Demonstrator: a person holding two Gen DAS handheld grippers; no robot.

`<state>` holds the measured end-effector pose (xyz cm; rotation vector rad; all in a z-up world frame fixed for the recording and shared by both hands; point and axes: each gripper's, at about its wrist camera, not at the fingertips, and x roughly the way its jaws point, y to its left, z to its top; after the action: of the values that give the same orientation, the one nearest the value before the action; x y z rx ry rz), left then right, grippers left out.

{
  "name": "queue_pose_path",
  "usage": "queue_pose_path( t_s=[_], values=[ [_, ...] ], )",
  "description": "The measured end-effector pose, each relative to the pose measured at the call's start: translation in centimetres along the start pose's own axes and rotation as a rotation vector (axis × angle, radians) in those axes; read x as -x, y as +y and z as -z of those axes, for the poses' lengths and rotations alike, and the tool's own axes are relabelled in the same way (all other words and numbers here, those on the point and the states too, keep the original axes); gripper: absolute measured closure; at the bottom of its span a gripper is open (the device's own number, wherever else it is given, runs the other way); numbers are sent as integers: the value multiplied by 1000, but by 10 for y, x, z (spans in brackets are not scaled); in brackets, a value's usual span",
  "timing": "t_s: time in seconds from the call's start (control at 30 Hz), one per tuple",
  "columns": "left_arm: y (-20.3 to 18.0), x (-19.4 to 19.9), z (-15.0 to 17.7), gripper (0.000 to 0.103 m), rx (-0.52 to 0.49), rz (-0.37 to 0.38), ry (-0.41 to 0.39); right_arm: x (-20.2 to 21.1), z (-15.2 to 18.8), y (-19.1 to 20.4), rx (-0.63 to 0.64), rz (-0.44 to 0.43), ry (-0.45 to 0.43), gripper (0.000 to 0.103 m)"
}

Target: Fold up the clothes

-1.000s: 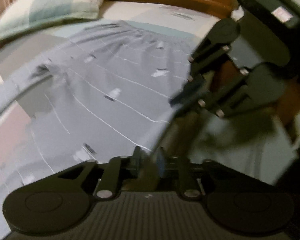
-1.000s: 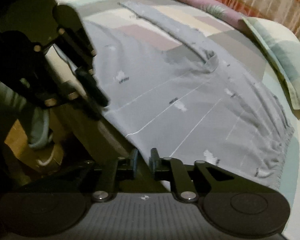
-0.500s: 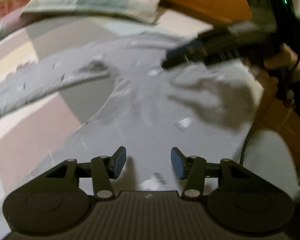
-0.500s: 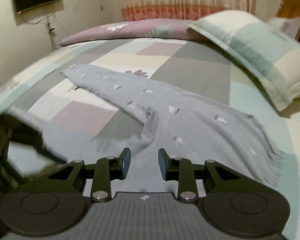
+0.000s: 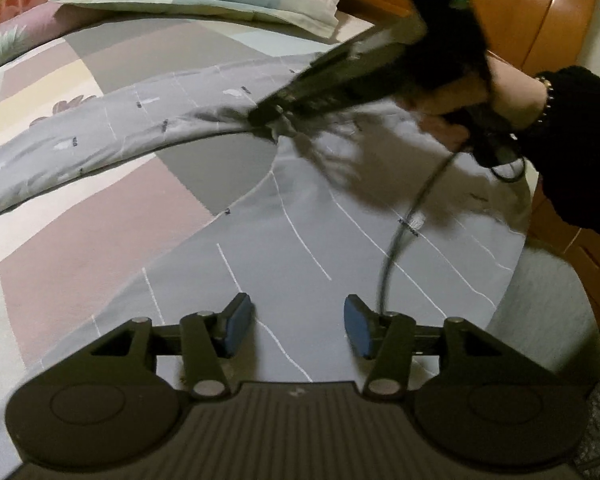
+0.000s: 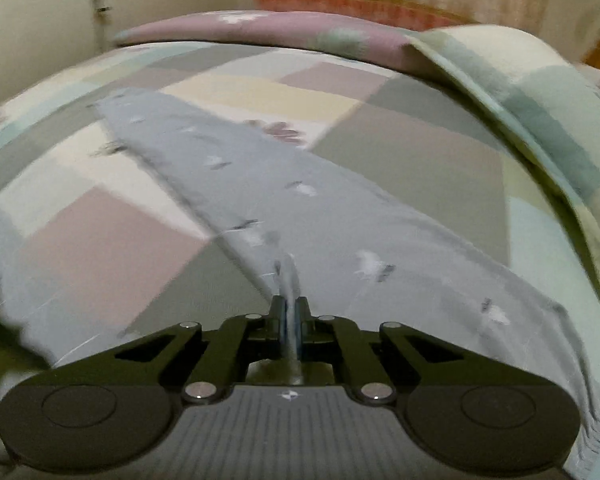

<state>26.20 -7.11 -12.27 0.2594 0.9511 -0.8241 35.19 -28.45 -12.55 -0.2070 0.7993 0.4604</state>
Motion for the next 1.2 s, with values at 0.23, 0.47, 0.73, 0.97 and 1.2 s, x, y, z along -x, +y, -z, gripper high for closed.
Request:
queue_pose_path(
  t_s=[0.23, 0.47, 0.73, 0.97, 1.2],
  values=[
    [6, 2, -1, 44, -10, 1, 0, 18, 5, 17, 130, -165, 67, 82],
    [8, 7, -4, 43, 4, -7, -23, 18, -13, -13, -23, -135, -21, 78],
    [12, 2, -27, 39, -34, -32, -51, 30, 4, -97, -130, 78, -9, 75],
    [2, -20, -52, 39, -35, 2, -82, 33, 18, -167, -216, 235, 15, 58],
    [-7, -37, -57, 39, -50, 38, -57, 2, 28, -199, -226, 186, 67, 99]
  ],
)
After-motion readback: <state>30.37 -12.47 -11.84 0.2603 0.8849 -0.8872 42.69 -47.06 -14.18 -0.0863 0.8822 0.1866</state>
